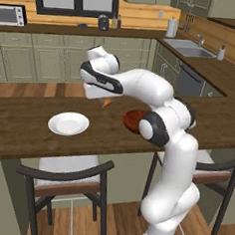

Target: Pick the chicken drumstick and lemon from their plates and place them in the bowl. Then put the bowl in the fridge.

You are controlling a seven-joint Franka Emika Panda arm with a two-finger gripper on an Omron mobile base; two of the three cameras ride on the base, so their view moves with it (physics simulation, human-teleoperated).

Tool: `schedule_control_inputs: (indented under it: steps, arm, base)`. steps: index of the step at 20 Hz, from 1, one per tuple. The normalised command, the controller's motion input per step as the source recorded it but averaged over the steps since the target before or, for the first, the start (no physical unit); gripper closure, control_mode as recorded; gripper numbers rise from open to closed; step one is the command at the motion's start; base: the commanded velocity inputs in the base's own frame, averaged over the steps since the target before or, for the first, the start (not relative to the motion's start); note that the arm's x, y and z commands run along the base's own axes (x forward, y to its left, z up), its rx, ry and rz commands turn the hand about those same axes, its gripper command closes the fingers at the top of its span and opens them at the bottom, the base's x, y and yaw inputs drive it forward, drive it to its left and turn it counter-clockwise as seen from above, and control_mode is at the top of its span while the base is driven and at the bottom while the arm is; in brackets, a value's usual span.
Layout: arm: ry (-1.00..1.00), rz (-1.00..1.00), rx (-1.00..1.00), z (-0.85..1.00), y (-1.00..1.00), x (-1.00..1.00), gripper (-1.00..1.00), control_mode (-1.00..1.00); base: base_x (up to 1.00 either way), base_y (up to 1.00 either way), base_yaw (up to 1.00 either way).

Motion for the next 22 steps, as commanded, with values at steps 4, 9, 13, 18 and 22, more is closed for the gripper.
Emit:
schedule_control_inputs:
  steps: [4, 9, 13, 18, 22]
  arm:
    - [0.00, 0.00, 0.16, 0.07, -1.00, -0.41, 1.00, -1.00]
    - [0.00, 0.00, 0.08, 0.00, -1.00, -0.07, 1.00, -1.00]
    - [0.04, 0.00, 0.00, 0.00, -0.95, 0.61, 1.00, -1.00]
    - [0.04, 0.01, 0.00, -0.20, -0.38, 0.58, 1.00, -1.00]
    - [0.00, 0.06, 0.00, -0.22, 0.00, 0.54, 1.00, -1.00]
  base:
    - [0.00, 0.00, 0.00]
    - [0.00, 0.00, 0.00]
    - [0.00, 0.00, 0.00]
    - [0.00, 0.00, 0.00]
    - [0.00, 0.00, 0.00]
